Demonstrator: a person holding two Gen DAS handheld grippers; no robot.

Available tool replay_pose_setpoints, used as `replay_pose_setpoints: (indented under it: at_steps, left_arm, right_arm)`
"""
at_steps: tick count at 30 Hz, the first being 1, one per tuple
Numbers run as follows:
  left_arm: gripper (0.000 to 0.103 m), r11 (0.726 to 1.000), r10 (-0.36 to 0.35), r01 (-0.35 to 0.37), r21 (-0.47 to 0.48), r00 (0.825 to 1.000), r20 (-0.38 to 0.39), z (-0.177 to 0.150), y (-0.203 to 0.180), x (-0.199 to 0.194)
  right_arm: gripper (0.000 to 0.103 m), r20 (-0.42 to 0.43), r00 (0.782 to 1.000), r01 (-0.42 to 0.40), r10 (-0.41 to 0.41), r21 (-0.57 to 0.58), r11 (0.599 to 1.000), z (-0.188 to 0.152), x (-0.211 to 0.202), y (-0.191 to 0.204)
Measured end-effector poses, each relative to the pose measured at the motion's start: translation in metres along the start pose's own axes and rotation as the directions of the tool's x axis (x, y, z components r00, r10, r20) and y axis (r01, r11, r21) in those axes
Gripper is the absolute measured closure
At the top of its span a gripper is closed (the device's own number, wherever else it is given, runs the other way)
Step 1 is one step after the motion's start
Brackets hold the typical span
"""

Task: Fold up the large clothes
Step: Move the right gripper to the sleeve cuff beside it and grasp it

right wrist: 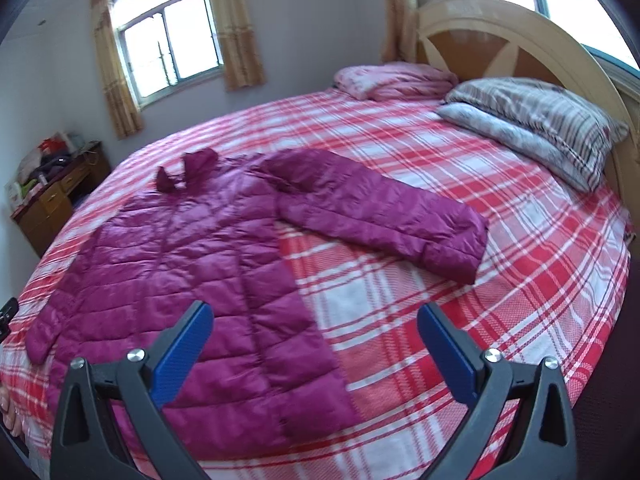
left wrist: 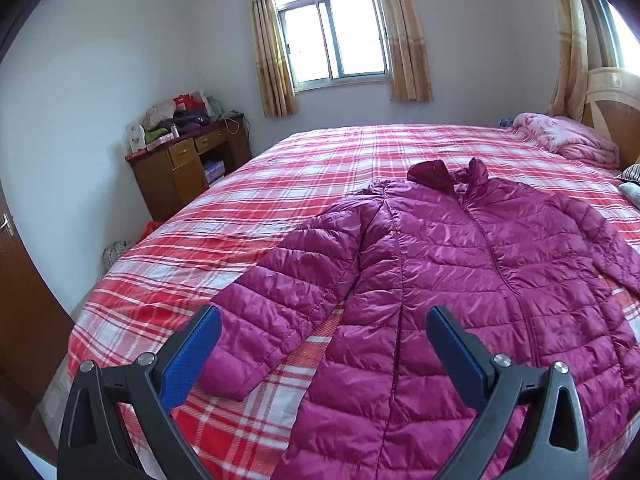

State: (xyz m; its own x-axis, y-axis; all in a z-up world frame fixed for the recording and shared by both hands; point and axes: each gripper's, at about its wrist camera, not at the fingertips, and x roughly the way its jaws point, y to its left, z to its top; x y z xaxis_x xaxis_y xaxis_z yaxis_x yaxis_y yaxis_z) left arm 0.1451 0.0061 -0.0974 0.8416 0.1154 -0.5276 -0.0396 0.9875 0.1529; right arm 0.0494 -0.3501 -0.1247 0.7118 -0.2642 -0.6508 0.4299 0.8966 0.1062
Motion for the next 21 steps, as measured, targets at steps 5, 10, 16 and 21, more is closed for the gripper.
replay_pose_setpoints:
  at_steps: [5,10,16,21]
  left_arm:
    - [0.001,1.0,0.004,-0.004,0.023,1.0,-0.015,0.006,-0.014,0.045]
    - [0.001,0.998,0.022,-0.02,0.054,0.999,-0.037,0.01,-0.03,0.082]
    - [0.001,0.995,0.051,-0.047,0.084,0.997,-0.05,0.015,-0.043,0.114]
    - [0.001,0.993,0.074,-0.068,0.097,0.996,-0.051,0.024,-0.049,0.139]
  right_arm:
    - [0.0,-0.051,0.997,0.056,-0.051,0.096,0.994,0.008,0.033,-0.04]
    - [0.0,-0.079,0.991,0.126,-0.112,0.21,0.969,0.02,0.057,-0.084]
    - [0.001,-0.098,0.981,0.189,-0.168,0.279,0.941,0.037,0.078,-0.122]
    - [0.016,-0.134,0.979,0.191,-0.156,0.302,0.934,0.046,0.103,-0.137]
